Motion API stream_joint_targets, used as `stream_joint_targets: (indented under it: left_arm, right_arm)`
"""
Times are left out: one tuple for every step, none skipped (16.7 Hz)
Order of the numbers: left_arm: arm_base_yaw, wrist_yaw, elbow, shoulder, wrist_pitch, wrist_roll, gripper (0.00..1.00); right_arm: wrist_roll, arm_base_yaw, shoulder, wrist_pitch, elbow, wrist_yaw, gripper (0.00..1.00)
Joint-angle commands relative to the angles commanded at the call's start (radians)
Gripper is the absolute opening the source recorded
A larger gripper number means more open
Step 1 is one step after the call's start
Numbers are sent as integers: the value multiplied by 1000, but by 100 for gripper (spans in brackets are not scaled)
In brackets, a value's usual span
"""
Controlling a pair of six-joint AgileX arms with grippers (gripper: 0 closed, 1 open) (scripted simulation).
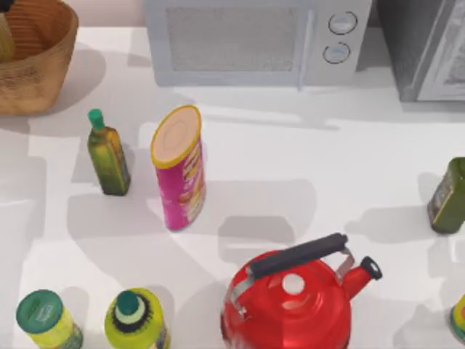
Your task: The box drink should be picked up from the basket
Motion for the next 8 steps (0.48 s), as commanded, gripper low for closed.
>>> stream_joint_targets:
  left_arm:
    - [0,0,21,-23,-41,1,0]
    - [-1,0,41,-46,-83,3,0]
    - [-1,-1,62,-69,-125,4,0]
    - [-2,-1,82,-92,-167,4,0]
    - [-2,-1,100,-112,-207,4,0]
    - [-2,-1,116,-132,-244,4,0]
    - [-2,-1,131,-148,-277,4,0]
    - [-3,-2,143,-162,-303,4,0]
  right_arm:
    - [0,0,0,0,0,0,100]
    - [0,0,0,0,0,0,100]
    - [0,0,0,0,0,0,100]
    - [0,0,0,0,0,0,100]
    - [0,0,0,0,0,0,100]
    - [0,0,0,0,0,0,100]
    - [0,0,0,0,0,0,100]
    - [0,0,0,0,0,0,100]
